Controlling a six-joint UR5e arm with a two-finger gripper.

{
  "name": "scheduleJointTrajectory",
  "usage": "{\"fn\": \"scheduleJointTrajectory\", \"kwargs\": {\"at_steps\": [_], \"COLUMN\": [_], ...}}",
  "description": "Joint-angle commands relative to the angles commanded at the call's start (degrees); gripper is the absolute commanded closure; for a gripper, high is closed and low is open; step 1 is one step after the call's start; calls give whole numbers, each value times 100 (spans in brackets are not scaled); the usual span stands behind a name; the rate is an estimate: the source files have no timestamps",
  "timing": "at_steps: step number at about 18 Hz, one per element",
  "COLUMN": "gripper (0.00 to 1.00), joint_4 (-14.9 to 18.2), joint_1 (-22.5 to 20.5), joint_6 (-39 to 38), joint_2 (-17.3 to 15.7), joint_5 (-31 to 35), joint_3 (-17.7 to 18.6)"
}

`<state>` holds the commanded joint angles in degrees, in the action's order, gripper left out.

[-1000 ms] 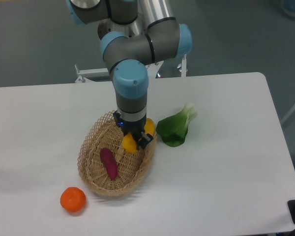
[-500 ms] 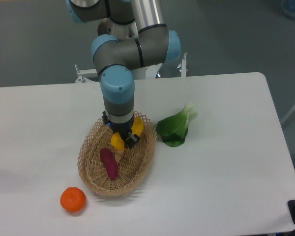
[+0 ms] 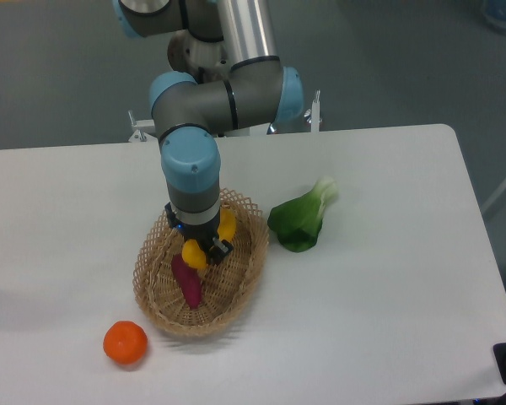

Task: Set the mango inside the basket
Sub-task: 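Lower the mango into the basket beside the purple sweet potato and open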

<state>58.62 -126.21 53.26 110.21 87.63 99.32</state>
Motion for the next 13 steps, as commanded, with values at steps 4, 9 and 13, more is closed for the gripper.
{"fn": "scheduleJointTrajectory", "kwargs": {"at_steps": [4,9,13], "gripper": [0,0,0], "joint_4": [-193,-229,-229], "joint_1": [-9,-175,-588], "joint_6": [-17,-18,-9], "joint_2": [-9,-44,-149], "joint_5": [9,18,9], "joint_3": [-9,-18,-88]}}
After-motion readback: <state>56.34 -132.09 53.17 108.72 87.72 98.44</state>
